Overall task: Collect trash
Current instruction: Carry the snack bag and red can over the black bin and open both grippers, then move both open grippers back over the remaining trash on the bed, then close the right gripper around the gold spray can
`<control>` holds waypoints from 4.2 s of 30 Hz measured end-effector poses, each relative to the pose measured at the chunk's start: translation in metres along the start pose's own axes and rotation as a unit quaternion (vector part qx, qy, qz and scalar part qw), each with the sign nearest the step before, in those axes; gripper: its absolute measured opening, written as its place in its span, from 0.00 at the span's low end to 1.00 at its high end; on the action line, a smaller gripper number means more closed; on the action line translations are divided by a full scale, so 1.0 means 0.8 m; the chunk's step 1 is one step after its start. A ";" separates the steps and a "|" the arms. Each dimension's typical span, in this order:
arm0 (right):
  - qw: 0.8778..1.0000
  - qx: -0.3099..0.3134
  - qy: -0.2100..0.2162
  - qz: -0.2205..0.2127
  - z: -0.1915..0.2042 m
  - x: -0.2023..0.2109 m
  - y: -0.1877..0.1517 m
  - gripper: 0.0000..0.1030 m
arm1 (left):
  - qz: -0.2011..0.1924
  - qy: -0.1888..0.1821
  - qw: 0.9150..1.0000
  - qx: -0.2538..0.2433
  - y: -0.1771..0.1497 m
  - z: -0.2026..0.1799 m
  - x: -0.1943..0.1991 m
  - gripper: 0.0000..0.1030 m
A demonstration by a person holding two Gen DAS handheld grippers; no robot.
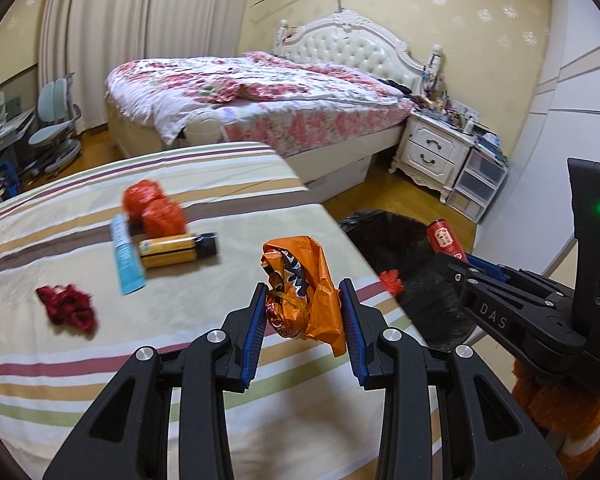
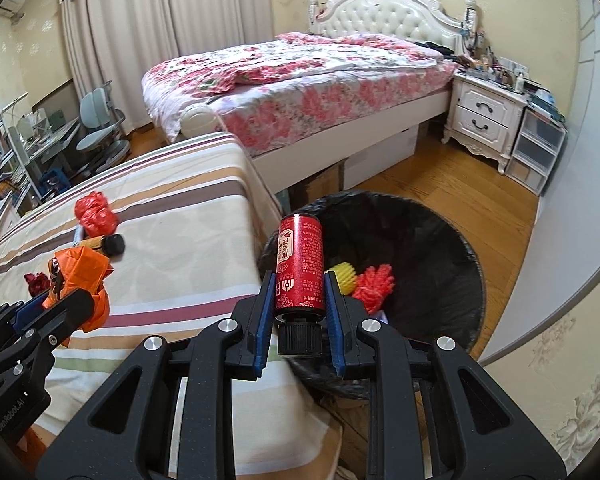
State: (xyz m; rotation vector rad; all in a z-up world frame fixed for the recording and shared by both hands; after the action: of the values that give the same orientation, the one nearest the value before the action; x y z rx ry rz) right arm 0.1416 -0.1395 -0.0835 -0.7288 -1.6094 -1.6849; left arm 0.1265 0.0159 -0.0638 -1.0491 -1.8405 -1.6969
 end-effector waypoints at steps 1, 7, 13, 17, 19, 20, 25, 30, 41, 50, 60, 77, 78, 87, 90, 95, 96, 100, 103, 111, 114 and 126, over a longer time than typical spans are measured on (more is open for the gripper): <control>1.000 -0.003 -0.002 -0.001 -0.004 0.000 0.001 0.23 | 0.000 -0.002 1.000 -0.004 0.003 -0.007 -0.003 0.35; 1.000 -0.021 -0.013 -0.003 -0.035 -0.006 0.006 0.23 | 0.002 -0.010 1.000 -0.026 0.015 -0.043 -0.027 0.35; 0.999 -0.036 -0.017 0.000 -0.061 -0.018 0.011 0.23 | 0.009 -0.010 0.999 -0.039 0.024 -0.063 -0.050 0.35; 0.999 -0.039 -0.019 0.002 -0.074 -0.023 0.011 0.23 | 0.014 -0.009 0.999 -0.045 0.029 -0.075 -0.065 0.35; 0.999 -0.042 -0.020 0.003 -0.080 -0.026 0.012 0.23 | 0.017 -0.009 0.999 -0.048 0.032 -0.082 -0.074 0.35; 0.999 -0.042 -0.021 0.003 -0.082 -0.027 0.012 0.23 | 0.017 -0.009 0.999 -0.050 0.032 -0.084 -0.076 0.35; 0.999 -0.047 -0.024 0.004 -0.094 -0.032 0.014 0.23 | 0.022 -0.007 0.998 -0.058 0.034 -0.098 -0.090 0.35; 0.998 -0.054 -0.028 0.005 -0.105 -0.037 0.015 0.23 | 0.030 -0.004 0.998 -0.064 0.035 -0.106 -0.106 0.35; 0.997 -0.070 -0.038 0.009 -0.124 -0.049 0.016 0.34 | 0.041 0.001 0.997 -0.063 0.038 -0.111 -0.124 0.55; 0.996 -0.077 -0.046 0.009 -0.128 -0.046 0.013 0.44 | 0.031 0.014 0.998 -0.045 0.037 -0.096 -0.111 0.72; 0.998 -0.050 -0.026 0.016 -0.083 -0.047 0.010 0.51 | 0.017 0.055 0.998 -0.017 0.026 -0.034 -0.072 0.72; 0.996 0.062 0.057 0.036 0.106 -0.060 0.019 0.56 | 0.017 0.149 0.984 0.092 -0.029 0.145 0.010 0.73; 0.995 0.069 0.060 0.037 0.117 -0.062 0.021 0.56 | 0.016 0.153 0.983 0.098 -0.031 0.154 0.013 0.73; 0.991 0.107 0.069 0.041 0.187 -0.078 0.045 0.56 | 0.012 0.192 0.969 0.152 -0.057 0.238 0.048 0.73; 0.990 0.113 0.067 0.044 0.201 -0.087 0.052 0.56 | 0.010 0.199 0.965 0.169 -0.062 0.259 0.056 0.73; 0.990 0.119 0.056 0.058 0.209 -0.104 0.053 0.57 | 0.013 0.202 0.961 0.190 -0.072 0.281 0.061 0.73; 0.989 0.120 0.053 0.063 0.209 -0.107 0.051 0.57 | 0.014 0.200 0.961 0.192 -0.073 0.284 0.062 0.73; 0.989 0.123 0.049 0.071 0.209 -0.106 0.038 0.58 | 0.013 0.193 0.961 0.196 -0.076 0.285 0.063 0.73; 0.988 0.128 0.047 0.075 0.210 -0.101 0.025 0.58 | 0.012 0.191 0.962 0.193 -0.075 0.284 0.062 0.73; 0.984 0.150 0.058 0.080 0.229 -0.085 -0.003 0.64 | 0.011 0.187 0.962 0.197 -0.076 0.290 0.062 0.73; 0.983 0.157 0.059 0.079 0.234 -0.081 -0.009 0.64 | 0.010 0.187 0.962 0.199 -0.077 0.291 0.063 0.73; 0.983 0.160 0.076 0.054 0.255 -0.058 0.000 0.64 | 0.009 0.190 0.959 0.210 -0.084 0.303 0.070 0.73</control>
State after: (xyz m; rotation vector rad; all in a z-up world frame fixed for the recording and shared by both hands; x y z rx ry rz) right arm 0.1575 0.0682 -0.1047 -0.5035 -1.6472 -1.3292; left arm 0.0843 0.2668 -0.1056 -0.5211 -1.8093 -1.2987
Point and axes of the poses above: each gripper's, at about its wrist camera, not at the fingertips, and x roughly against the way its jaws point, z to its left, y to its top, the point moved 10 cm from there along -x, roughly the way its jaws point, and after that the axes turned 8 degrees about z, right-handed, at the moved point
